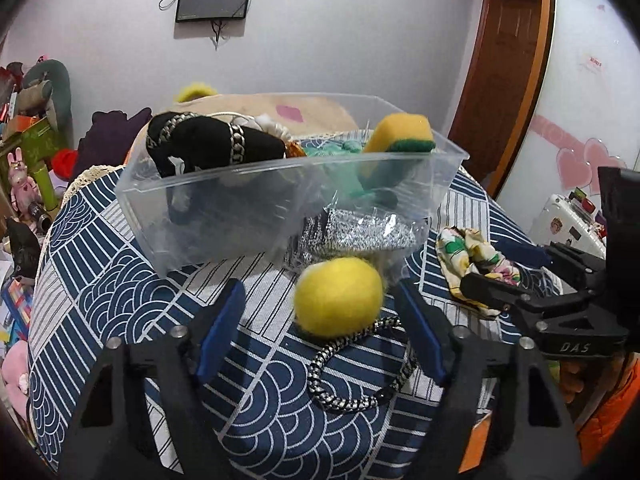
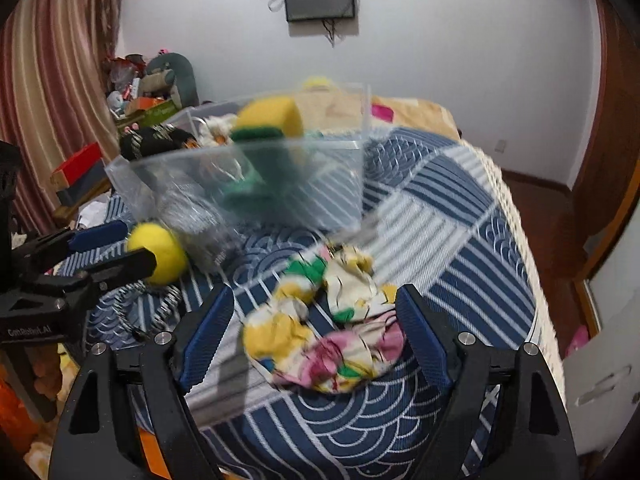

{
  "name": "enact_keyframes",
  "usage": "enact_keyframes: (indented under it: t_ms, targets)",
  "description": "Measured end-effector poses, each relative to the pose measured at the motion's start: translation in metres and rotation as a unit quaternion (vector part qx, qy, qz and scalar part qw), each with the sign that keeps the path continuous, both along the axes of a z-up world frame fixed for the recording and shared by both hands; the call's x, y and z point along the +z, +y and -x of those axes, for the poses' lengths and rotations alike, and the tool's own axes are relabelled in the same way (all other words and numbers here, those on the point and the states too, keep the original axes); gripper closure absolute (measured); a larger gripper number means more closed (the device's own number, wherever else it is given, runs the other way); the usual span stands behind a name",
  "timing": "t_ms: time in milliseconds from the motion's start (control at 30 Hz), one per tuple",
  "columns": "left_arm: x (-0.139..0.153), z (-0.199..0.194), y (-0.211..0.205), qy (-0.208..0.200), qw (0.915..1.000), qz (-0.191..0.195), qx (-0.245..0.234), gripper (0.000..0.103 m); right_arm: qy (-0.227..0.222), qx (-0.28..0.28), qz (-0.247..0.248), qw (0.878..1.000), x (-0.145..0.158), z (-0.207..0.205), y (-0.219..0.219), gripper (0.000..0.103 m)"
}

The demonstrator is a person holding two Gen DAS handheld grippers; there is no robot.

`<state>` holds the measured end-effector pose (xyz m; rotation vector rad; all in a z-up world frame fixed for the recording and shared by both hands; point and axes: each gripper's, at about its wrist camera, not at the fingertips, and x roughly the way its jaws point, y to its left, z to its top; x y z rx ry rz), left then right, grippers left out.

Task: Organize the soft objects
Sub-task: 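Grasp the floral cloth with the right tool while the left tool grasps the yellow felt ball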

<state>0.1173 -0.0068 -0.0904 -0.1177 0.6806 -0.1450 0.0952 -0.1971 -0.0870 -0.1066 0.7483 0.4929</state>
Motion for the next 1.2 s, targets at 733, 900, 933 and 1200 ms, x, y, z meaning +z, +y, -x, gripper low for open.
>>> enact_keyframes:
  t_ms: [733, 900, 933, 1200]
  targets:
    - [0.008, 0.015, 0.004, -0.021, 0.9993, 0.030, -0.002, 0.061, -0.019, -0.011, 0.015, 1.000, -0.001, 0.012, -0.004, 0.086]
    - [0.021, 0.025, 0.008, -0.044, 0.9987, 0.027, 0.008, 0.061, -0.038, -0.004, 0.011, 0.999, 0.009, 0.017, 0.001, 0.087]
    - [0.024, 0.027, 0.008, -0.048, 0.9985, 0.025, 0.010, 0.061, -0.041, -0.004, 0.010, 0.999, 0.011, 0.017, 0.001, 0.087]
    - [0.051, 0.031, 0.021, -0.087, 0.9954, 0.027, 0.030, 0.061, -0.082, -0.003, -0.011, 0.997, 0.043, 0.015, 0.002, 0.087]
